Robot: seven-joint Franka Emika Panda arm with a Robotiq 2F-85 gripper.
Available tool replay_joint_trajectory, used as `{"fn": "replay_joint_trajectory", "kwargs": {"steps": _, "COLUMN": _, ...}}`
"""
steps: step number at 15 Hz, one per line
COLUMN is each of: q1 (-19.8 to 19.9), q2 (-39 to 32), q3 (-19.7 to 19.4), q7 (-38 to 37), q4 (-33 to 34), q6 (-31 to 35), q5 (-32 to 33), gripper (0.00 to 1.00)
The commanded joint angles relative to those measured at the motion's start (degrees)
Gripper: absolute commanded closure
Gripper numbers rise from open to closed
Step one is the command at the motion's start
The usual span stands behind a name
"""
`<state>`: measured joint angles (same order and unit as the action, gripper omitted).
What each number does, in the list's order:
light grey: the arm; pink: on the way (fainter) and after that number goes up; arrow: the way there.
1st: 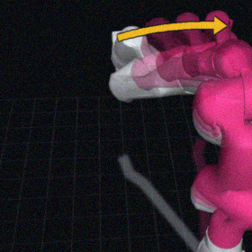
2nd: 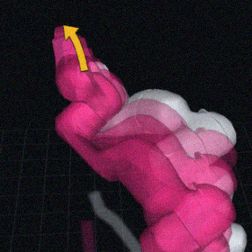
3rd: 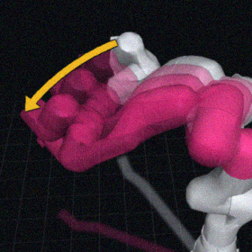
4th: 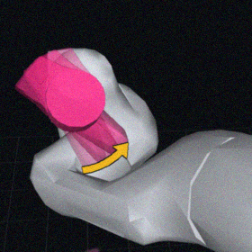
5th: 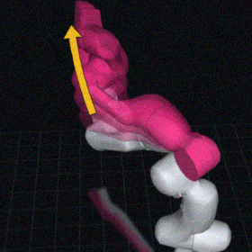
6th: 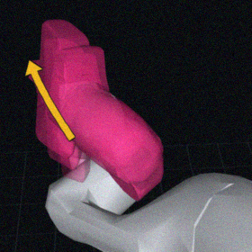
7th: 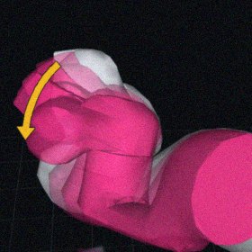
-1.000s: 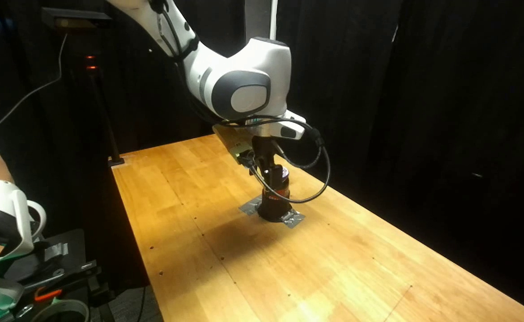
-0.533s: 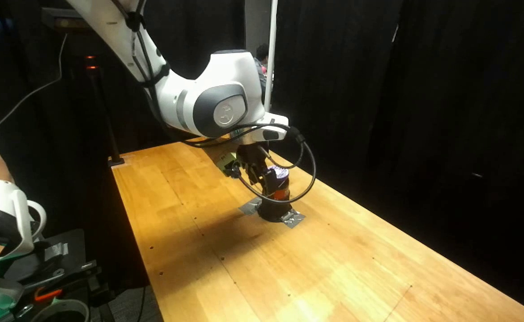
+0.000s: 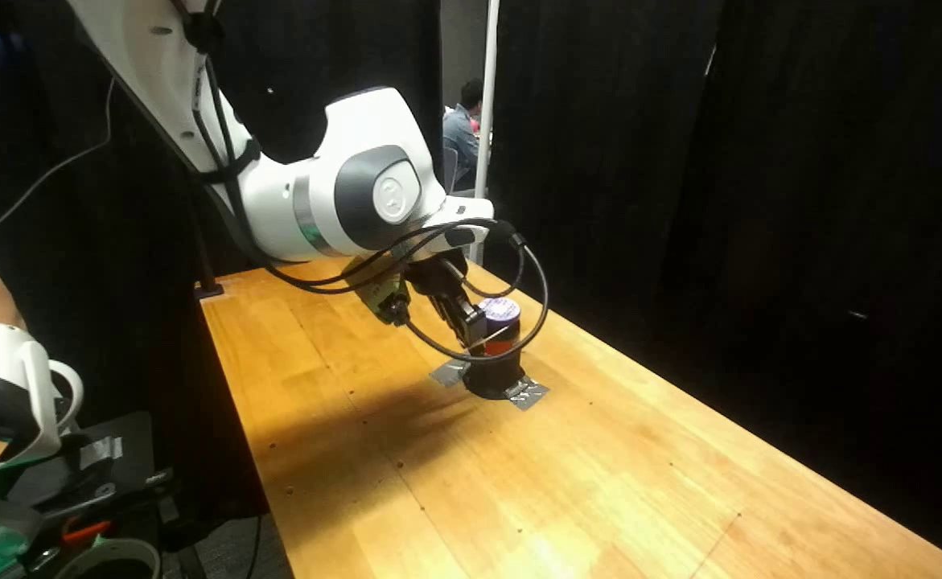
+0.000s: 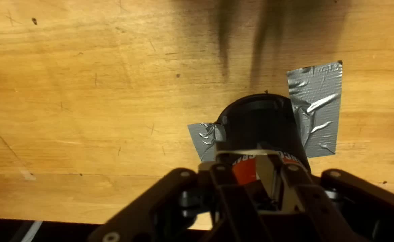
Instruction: Put the elastic around the bottle
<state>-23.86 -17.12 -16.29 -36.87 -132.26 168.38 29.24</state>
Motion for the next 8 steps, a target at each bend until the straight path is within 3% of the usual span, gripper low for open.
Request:
{"fn": "replay_joint_trajectory", "kwargs": {"steps": 1, "q1": -5.58, "q2": 2.07, "q3": -6.58, "q7": -9.78, "q4": -3.57, "q6": 6.64, "q5": 7.86, "gripper": 0.95}}
{"fn": "replay_joint_trajectory", "kwargs": {"steps": 3, "q1": -8.88, "q2": 0.99, "q3": -11.08, "q7": -15.22, "q4": -3.72, "q6": 12.53, "q5": 11.97, "gripper": 0.99}}
{"fn": "replay_joint_trajectory", "kwargs": {"steps": 6, "q1": -15.89, "q2": -1.79, "q3": -20.70, "q7": -21.53, "q4": -3.11, "q6": 21.49, "q5": 15.94, "gripper": 0.96}}
{"fn": "replay_joint_trajectory", "kwargs": {"steps": 8, "q1": -21.39, "q2": -5.05, "q3": -27.90, "q7": -22.38, "q4": -2.93, "q6": 28.17, "q5": 13.68, "gripper": 0.95}}
